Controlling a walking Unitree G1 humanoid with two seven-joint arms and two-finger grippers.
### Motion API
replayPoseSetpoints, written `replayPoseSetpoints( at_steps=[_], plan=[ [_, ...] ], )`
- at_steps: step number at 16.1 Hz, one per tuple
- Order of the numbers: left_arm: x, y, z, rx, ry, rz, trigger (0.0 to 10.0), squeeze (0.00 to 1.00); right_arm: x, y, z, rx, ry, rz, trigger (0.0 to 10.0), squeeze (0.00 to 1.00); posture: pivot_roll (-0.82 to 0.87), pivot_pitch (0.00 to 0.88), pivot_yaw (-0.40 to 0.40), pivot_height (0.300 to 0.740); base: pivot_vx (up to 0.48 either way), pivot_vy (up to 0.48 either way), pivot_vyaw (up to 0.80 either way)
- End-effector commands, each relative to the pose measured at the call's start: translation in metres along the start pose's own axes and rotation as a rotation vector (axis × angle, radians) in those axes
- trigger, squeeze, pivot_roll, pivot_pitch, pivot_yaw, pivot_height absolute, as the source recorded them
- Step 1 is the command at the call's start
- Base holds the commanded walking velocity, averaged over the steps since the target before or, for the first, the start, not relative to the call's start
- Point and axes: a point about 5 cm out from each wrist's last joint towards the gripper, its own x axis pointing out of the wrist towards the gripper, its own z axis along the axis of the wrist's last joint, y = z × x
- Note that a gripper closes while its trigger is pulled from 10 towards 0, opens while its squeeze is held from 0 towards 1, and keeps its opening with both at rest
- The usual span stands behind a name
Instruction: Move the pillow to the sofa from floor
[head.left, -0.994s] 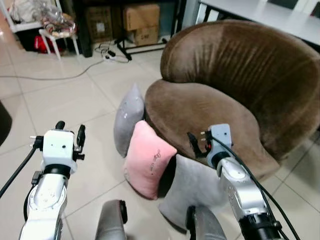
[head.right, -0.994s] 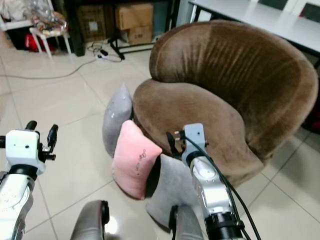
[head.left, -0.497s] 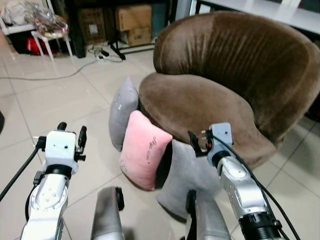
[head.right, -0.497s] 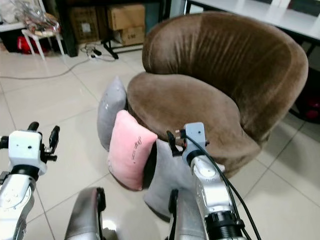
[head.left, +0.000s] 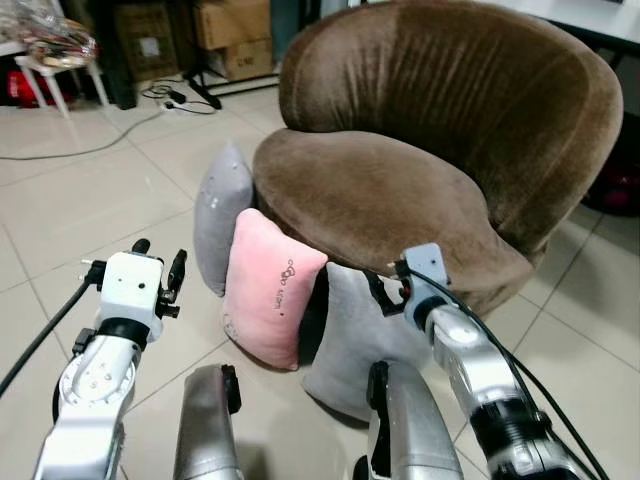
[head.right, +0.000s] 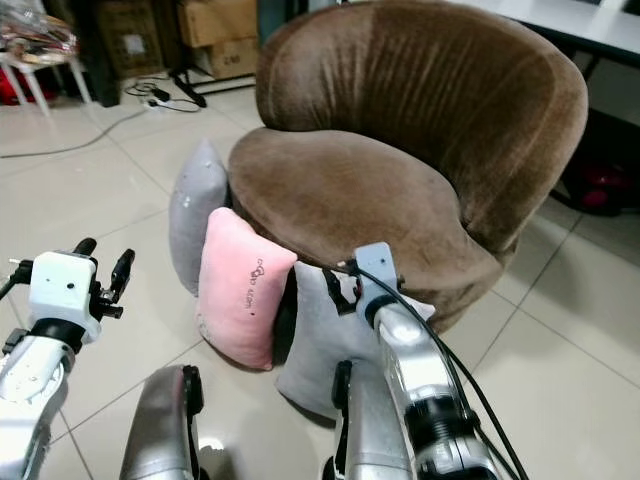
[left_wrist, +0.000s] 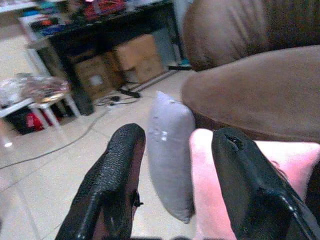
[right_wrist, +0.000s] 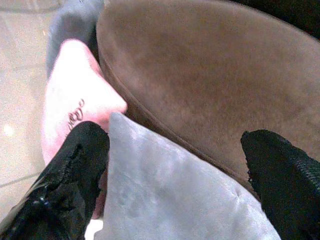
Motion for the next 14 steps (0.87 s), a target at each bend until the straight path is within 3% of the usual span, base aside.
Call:
replayPoseSetpoints(
  at_steps=[1,6,10,14],
  plan=[
    [0.006,-0.004,0.004,-0.001,-0.008,-0.078,10.0,0.0,0.009,-0.007,0.006,0.002,-0.002,-0.015,10.0,1.0,0.0,0.0,-0.033,0.475,0.0,0.0,0.0],
    [0.007,-0.008,0.013,0.009,-0.016,-0.211,10.0,0.0,0.023,-0.017,0.019,-0.031,0.024,-0.051,10.0,1.0,-0.01,0.0,0.0,0.475,0.0,0.0,0.0],
    [-0.013,-0.006,0.028,0.044,-0.017,-0.32,10.0,0.0,0.026,-0.024,0.01,-0.072,0.075,-0.094,10.0,1.0,0.06,0.001,-0.009,0.475,0.0,0.0,0.0],
    [-0.028,0.011,0.039,0.064,0.011,-0.338,10.0,0.0,0.03,-0.019,0.013,-0.092,0.084,-0.093,10.0,1.0,0.09,0.097,-0.012,0.475,0.0,0.0,0.0]
  ],
)
